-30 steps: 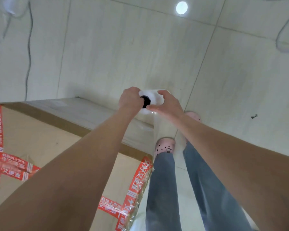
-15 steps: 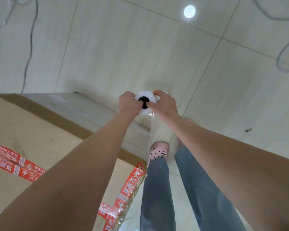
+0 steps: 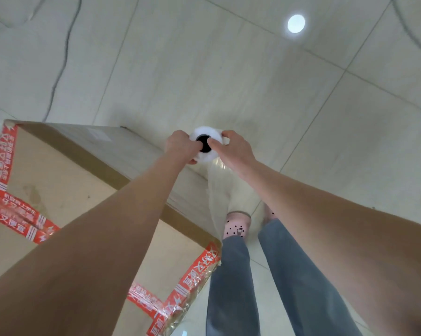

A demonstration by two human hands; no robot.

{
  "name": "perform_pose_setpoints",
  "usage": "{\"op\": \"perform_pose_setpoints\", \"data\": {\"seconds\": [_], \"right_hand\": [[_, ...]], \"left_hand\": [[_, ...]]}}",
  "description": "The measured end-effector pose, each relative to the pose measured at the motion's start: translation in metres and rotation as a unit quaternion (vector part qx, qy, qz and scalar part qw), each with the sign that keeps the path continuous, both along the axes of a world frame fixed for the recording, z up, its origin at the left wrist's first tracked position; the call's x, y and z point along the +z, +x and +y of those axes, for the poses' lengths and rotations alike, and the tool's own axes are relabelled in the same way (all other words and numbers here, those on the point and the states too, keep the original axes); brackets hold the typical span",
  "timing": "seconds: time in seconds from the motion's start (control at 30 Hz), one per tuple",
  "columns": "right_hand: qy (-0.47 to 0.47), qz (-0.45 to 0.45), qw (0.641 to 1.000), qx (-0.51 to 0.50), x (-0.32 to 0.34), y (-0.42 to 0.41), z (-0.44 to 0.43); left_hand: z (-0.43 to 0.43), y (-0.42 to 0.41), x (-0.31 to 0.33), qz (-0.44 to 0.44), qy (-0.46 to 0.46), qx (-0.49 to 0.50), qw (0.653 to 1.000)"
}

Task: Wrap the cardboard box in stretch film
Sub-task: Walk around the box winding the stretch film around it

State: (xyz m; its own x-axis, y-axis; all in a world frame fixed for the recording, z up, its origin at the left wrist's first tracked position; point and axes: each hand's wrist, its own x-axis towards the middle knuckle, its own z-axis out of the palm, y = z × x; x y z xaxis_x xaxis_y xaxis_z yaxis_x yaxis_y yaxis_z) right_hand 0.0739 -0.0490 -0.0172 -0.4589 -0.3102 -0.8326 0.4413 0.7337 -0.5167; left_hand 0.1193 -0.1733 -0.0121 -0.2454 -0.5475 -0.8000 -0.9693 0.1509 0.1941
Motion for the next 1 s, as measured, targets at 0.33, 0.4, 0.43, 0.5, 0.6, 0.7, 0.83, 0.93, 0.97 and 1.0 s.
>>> {"op": "perform_pose_setpoints", "data": {"seconds": [0.33, 0.4, 0.43, 0.5, 0.6, 0.7, 0.83, 0.93, 0.97, 1.0], "right_hand": [[0.039, 0.04, 0.998, 0.017, 0.002, 0.004, -0.013], [0.039, 0.048, 0.998, 0.032, 0.004, 0.003, -0.018], [0.034, 0.049, 0.998, 0.037, 0.006, 0.002, -0.022], [0.023, 0.048, 0.998, 0.041, 0.008, 0.002, -0.03], [0.01, 0.052, 0.998, 0.029, 0.007, 0.006, -0.045], [-0.008, 0.06, 0.998, 0.014, 0.004, 0.013, -0.061], [-0.023, 0.043, 0.998, 0.028, 0.005, 0.022, -0.087], [-0.016, 0.044, 0.998, 0.044, 0.005, 0.021, -0.104], [-0.011, 0.049, 0.997, 0.055, 0.006, 0.02, -0.108], [-0.006, 0.052, 0.997, 0.061, 0.007, 0.019, -0.111]], "left_hand": [[0.002, -0.009, -0.002, 0.022, -0.077, -0.23, 0.97], [-0.002, -0.008, -0.002, 0.017, -0.091, -0.233, 0.968], [-0.006, -0.006, -0.002, 0.02, -0.095, -0.22, 0.971], [-0.015, 0.002, -0.005, 0.037, -0.09, -0.165, 0.982], [-0.028, 0.012, -0.008, 0.055, -0.088, -0.088, 0.991], [-0.045, 0.016, -0.008, 0.051, -0.094, -0.03, 0.994], [-0.067, 0.024, -0.004, 0.044, -0.098, 0.009, 0.994], [-0.078, 0.031, -0.005, 0.05, -0.081, 0.069, 0.993], [-0.08, 0.033, -0.005, 0.053, -0.069, 0.093, 0.992], [-0.082, 0.033, -0.005, 0.056, -0.061, 0.108, 0.991]]}}
